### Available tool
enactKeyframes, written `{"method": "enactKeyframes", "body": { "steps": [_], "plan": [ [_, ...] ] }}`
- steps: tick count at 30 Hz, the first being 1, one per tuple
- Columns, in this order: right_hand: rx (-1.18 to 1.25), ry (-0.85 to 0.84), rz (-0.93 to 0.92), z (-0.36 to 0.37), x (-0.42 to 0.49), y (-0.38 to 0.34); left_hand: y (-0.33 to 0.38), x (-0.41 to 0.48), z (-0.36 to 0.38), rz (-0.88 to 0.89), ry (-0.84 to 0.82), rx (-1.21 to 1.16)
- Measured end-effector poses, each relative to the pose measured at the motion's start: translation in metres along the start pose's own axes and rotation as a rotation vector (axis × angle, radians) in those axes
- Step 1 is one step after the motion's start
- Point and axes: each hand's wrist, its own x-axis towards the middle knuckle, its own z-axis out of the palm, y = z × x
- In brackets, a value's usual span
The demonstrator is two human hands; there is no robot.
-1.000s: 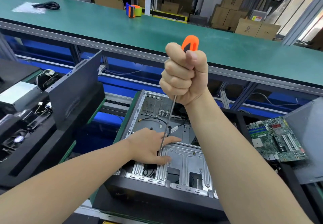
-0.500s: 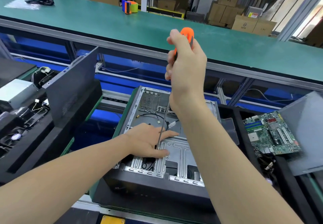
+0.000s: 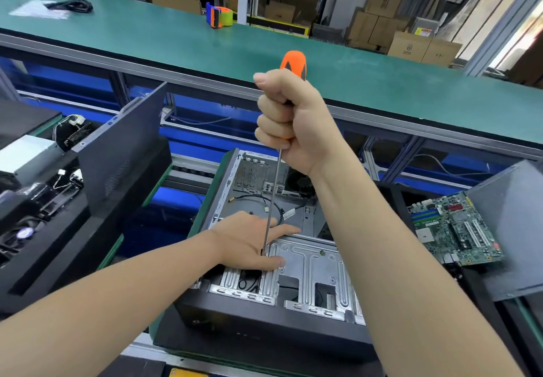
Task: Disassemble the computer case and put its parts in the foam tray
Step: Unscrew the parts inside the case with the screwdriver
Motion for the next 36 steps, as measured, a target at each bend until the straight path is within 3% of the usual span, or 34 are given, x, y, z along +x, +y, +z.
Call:
{"method": "enactKeyframes", "body": {
  "steps": [6, 10, 12, 17, 21, 26, 30, 33, 36],
  "plan": [
    [0.296, -0.558, 0.014, -0.015, 0.003, 0.006, 0.0, 0.0, -0.003, 0.025, 0.016, -0.003],
    [0.348, -0.694, 0.02, -0.008, 0.002, 0.011, 0.001, 0.002, -0.003, -0.008, -0.016, -0.001],
    [0.339, -0.667, 0.018, -0.005, -0.002, 0.013, -0.002, 0.004, -0.008, -0.018, -0.088, -0.09],
    [0.279, -0.49, 0.007, -0.001, -0.014, 0.006, -0.02, 0.002, -0.03, -0.012, -0.335, -0.64],
    [0.1, -0.239, -0.098, -0.003, -0.018, 0.001, -0.028, 0.008, -0.038, 0.0, -0.383, -0.626],
    [-0.265, 0.261, -0.055, 0.005, -0.02, -0.01, -0.032, 0.009, -0.036, -0.029, -0.377, -0.648],
    [-0.12, 0.468, -0.028, 0.013, -0.019, -0.009, -0.027, 0.012, -0.037, -0.035, -0.449, -0.622],
    [-0.124, 0.53, -0.156, 0.018, -0.019, 0.001, -0.023, 0.016, -0.041, -0.031, -0.524, -0.646],
    [-0.109, 0.336, -0.196, 0.016, -0.018, 0.004, -0.018, 0.016, -0.047, -0.045, -0.532, -0.635]
  ]
}}
